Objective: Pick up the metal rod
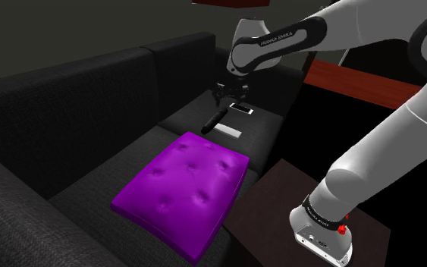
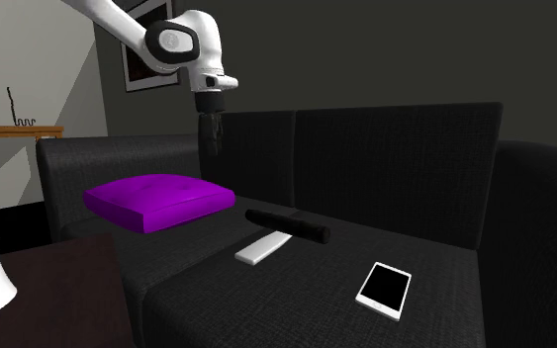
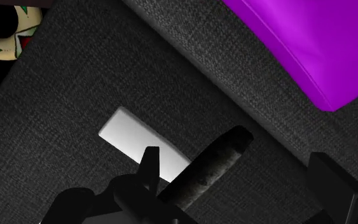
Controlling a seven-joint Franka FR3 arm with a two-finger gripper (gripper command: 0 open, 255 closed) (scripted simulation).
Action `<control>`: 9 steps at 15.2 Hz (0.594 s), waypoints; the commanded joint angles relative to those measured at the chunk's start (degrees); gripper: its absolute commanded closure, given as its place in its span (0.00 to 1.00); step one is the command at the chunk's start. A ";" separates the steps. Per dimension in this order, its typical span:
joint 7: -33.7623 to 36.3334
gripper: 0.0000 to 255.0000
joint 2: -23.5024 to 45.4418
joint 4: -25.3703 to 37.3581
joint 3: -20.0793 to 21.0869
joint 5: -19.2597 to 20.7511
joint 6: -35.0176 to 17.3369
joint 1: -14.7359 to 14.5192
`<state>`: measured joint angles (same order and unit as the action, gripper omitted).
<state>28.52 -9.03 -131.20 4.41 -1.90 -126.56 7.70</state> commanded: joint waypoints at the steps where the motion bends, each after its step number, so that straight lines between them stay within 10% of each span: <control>1: 3.21 0.00 4.42 1.56 0.04 0.57 -3.39 0.59; 9: 14.19 0.00 20.18 10.31 -2.02 2.70 -12.13 2.16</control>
<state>41.36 8.75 -122.15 2.79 0.57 -137.30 9.67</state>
